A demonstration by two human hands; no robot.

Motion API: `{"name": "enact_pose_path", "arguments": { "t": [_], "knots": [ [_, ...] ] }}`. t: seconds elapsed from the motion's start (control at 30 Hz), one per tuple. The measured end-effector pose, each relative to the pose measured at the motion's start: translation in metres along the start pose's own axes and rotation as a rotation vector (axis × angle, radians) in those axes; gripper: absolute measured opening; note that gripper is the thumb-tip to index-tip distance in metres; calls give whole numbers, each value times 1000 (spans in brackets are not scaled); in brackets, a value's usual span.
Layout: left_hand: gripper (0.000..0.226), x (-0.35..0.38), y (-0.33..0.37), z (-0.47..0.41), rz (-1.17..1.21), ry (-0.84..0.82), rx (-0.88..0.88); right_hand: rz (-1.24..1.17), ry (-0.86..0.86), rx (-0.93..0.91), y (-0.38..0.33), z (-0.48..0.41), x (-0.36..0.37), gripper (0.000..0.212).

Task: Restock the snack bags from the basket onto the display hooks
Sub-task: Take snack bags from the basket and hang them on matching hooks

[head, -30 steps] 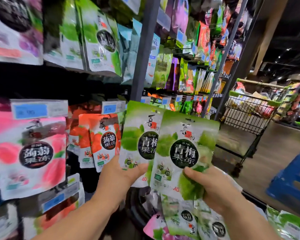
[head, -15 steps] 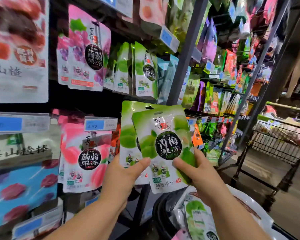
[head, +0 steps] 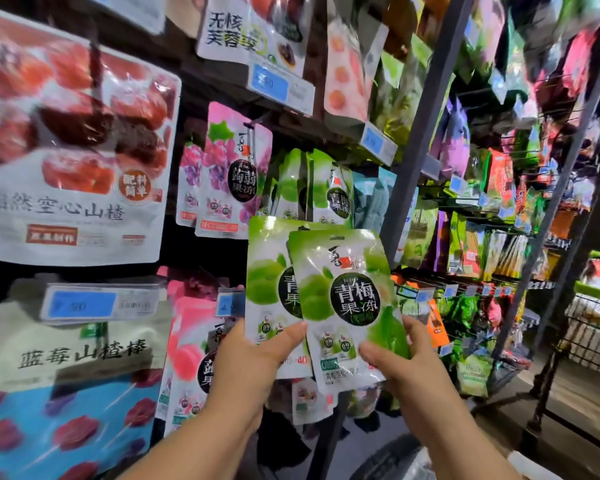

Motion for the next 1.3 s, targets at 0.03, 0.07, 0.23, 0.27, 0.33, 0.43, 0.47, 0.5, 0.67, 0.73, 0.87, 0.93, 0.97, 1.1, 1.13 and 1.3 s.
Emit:
{"name": "enact_pose_path", "arguments": {
  "t": [0.03,0.07,0.23,0.27,0.33,0.43,0.47,0.5,0.67,0.73,0.87,0.93,0.97,1.1,1.13,1.3],
  "knots": [
    [25,-3,4,-4,-8,10,16,-47,23,-15,-2,-5,2,103],
    [26,-6,6,-8,-18,18,35,-94,29,-30,-4,-11,3,99],
    [31,-20,13,-21,-93,33,120,-235,87,-73,-14,-51,3,78],
    [31,-23,13,-23,-96,51,123,-257,98,-88,-16,-60,4,76],
    [35,-26,13,-27,-108,59,132,-278,104,-122,-22,-76,5,69],
    [43,-27,18,-32,-143,61,151,-267,87,-163,-31,-96,10,67],
    [39,-26,19,-35,-151,67,155,-263,80,-174,-33,-103,11,66],
    [33,-26,21,-37,-159,69,163,-258,79,-177,-34,-108,12,66],
    [26,-26,28,-46,-182,98,180,-265,86,-188,-37,-133,16,71],
    [28,-28,29,-48,-217,121,172,-264,87,-198,-40,-140,18,72],
    [42,-28,27,-53,-237,126,151,-283,82,-200,-45,-153,21,67],
    [35,-29,26,-56,-238,150,139,-275,86,-201,-47,-157,23,67],
    [29,-30,27,-57,-235,158,140,-270,86,-201,-47,-159,24,67],
    [20,-32,30,-57,-281,163,137,-264,73,-205,-49,-168,26,72],
    [20,-33,30,-57,-291,168,130,-262,71,-204,-49,-170,26,72],
    [17,-36,26,-62,-300,189,100,-270,61,-199,-49,-179,24,68]
  ]
}}
Point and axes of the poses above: each hand's wrist, its own z-axis away from the middle knuckle, its own x-axis out of the palm, y = z × x, the point moved 3 cm from there along -z, towards the middle knuckle, and after that the axes turned 13 degrees about -z, right-handed, at the moved point
